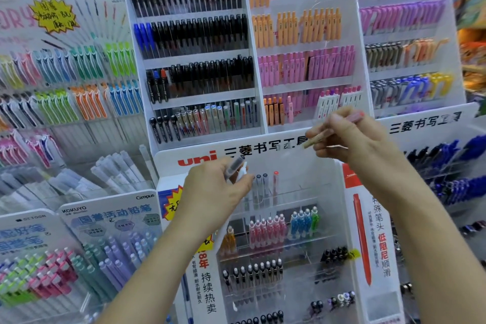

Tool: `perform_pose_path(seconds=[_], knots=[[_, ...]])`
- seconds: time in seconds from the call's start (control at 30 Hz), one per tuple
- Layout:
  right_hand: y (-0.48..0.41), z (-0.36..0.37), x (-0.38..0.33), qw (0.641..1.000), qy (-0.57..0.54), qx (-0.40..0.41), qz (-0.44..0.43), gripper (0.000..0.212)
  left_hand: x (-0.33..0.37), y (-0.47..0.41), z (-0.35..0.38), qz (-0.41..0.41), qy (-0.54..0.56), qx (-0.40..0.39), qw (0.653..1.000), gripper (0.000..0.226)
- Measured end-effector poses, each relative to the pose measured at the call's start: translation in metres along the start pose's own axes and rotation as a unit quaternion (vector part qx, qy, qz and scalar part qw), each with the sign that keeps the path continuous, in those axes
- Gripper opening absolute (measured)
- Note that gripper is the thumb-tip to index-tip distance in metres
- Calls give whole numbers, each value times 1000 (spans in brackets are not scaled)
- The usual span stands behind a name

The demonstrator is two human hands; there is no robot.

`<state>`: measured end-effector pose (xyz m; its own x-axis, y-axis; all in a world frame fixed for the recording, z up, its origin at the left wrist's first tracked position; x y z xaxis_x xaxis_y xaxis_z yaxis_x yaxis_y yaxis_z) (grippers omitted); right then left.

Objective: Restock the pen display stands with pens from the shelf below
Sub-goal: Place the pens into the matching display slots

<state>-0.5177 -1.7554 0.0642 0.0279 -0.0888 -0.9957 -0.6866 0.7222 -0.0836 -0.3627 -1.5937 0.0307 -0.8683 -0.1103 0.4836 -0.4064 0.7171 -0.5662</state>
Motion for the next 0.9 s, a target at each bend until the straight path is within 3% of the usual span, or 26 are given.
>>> perform_pose_path(seconds=[0.1,0.17,0.23,0.4,0.7,0.9], knots=[[-6,12,12,993,120,-6,-6,14,-2,-3,2,6,-58,-14,998,33],[-7,16,15,977,207,24,-41,4,-5,-2,4,2,-86,-23,996,31],[-7,20,14,957,269,68,-84,10,-6,-1,7,-1,-107,-35,994,37],[-12,34,26,946,305,56,-94,26,-9,-1,12,-13,-106,-36,994,42],[-27,47,57,909,412,19,-67,7,-14,-2,12,-21,-90,-31,995,40],[-30,50,58,902,429,3,-55,6,-18,-1,11,-24,-64,-25,997,34]])
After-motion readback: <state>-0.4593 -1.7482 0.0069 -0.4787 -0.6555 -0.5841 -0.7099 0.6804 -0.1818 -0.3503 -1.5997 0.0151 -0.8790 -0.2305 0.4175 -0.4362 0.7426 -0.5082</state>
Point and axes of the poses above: each hand's wrist, its own y-axis away from the middle knuckle, its own z-axis out of the palm, x = y × z, the point moved 8 cm from there along -y, towards the middle knuckle, and after that the axes turned 15 degrees about z, right-handed, at the moved point
